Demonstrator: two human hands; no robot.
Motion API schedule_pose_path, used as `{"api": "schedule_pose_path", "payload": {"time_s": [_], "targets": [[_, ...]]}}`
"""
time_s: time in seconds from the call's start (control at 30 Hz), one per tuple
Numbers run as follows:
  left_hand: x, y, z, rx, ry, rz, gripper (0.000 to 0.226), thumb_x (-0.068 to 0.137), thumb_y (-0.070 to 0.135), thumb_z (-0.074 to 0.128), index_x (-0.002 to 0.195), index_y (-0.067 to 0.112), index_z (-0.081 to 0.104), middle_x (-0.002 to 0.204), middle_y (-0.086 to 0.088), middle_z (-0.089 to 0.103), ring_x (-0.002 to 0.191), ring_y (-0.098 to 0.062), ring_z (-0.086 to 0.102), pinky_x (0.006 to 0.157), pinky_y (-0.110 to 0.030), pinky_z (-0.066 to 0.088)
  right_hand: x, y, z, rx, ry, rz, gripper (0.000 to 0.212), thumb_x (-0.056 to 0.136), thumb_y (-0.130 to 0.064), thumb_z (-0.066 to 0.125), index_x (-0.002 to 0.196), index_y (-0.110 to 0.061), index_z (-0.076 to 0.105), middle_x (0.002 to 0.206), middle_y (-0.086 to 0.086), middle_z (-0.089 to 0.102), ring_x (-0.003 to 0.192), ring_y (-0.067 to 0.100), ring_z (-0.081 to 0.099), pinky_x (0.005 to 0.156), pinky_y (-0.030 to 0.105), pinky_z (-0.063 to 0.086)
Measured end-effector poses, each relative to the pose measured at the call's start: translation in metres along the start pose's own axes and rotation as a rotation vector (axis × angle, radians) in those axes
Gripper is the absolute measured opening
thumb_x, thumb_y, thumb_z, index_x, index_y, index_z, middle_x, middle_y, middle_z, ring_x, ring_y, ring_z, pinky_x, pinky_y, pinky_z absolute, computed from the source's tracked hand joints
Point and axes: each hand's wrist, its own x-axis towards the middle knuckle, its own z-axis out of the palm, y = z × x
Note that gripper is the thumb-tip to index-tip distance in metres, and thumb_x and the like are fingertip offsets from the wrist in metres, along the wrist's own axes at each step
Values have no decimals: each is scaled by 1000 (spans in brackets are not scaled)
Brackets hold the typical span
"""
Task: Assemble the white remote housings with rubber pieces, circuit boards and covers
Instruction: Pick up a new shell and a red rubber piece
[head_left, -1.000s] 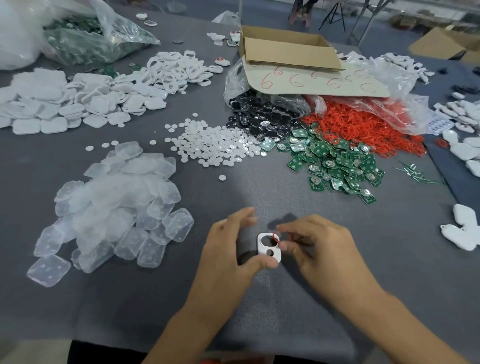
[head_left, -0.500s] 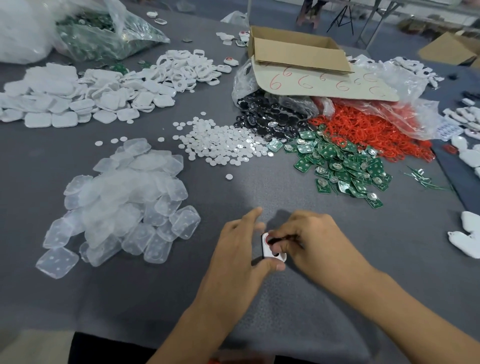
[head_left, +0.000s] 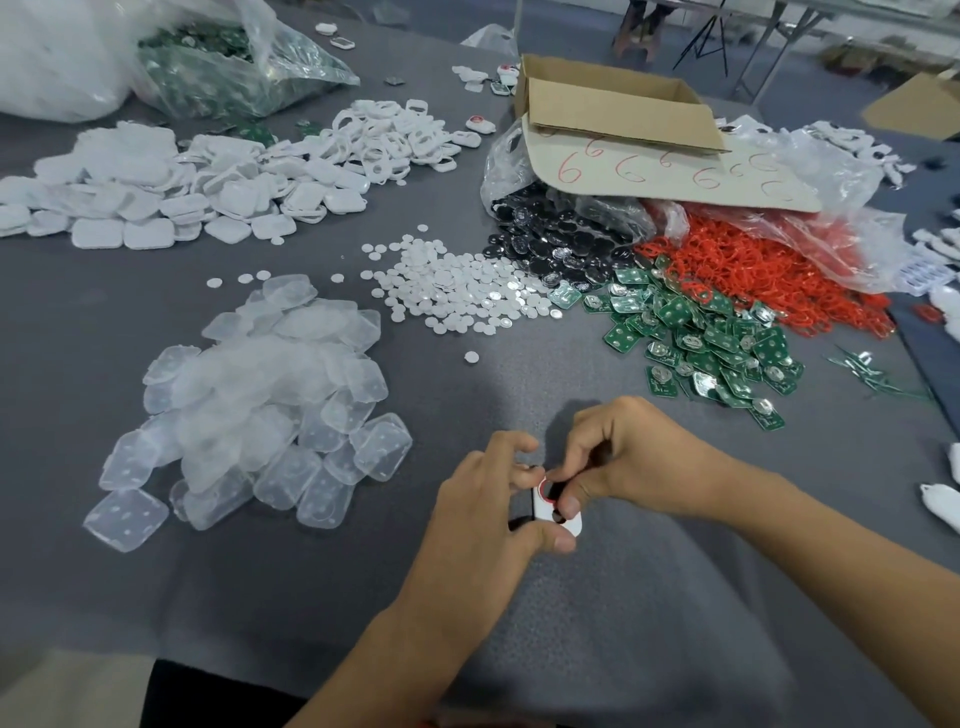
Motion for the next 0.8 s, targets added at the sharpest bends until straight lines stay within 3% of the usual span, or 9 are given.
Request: {"api": "schedule_pose_path", "payload": {"time_s": [0.07,0.2,0.43,0.57,0.67,0.8], "targets": [[0,1,0,-3,-3,-1,74,64,26,92,122,45,49,115,16,63,109,14,52,86,-6,38,5,-1,-2,23,-42,45,31,61,-20,95,64,-43,74,69,-16,70,63,-3,63,62,8,41],[-1,2,-1,4,3,9,69,64,24,93,118,41,52,114,16,62,108,16,50,86,2,33,14,-3,-1,62,-96,205,20,62,-15,95,68,-25,79,72,-5,76,65,4,67,66,19,50],[-1,5,-3,19,10,28,64,63,24,94,112,39,55,109,15,62,106,11,53,84,-1,35,20,-9,3,-12,-62,292,19,62,-19,95,66,-17,76,68,-4,75,62,3,64,70,25,52],[-2,7,-4,1,30,20,62,61,24,95,109,35,57,107,13,64,103,6,56,82,-4,38,17,-9,8,-43,-6,238,22,68,-25,93,63,-21,71,64,-7,71,57,-2,57,61,17,45],[-2,8,-3,-6,36,14,60,61,26,95,108,35,57,108,13,63,103,6,56,83,-4,39,9,-7,9,4,9,184,18,71,-25,91,68,-19,74,70,1,73,61,4,57,62,23,46],[-3,7,-3,-10,33,20,57,62,30,93,106,37,58,110,13,64,106,10,55,84,-2,37,-9,-5,11,-7,79,102,14,73,-26,90,72,-26,75,72,-10,73,65,-2,64,63,11,45]]}}
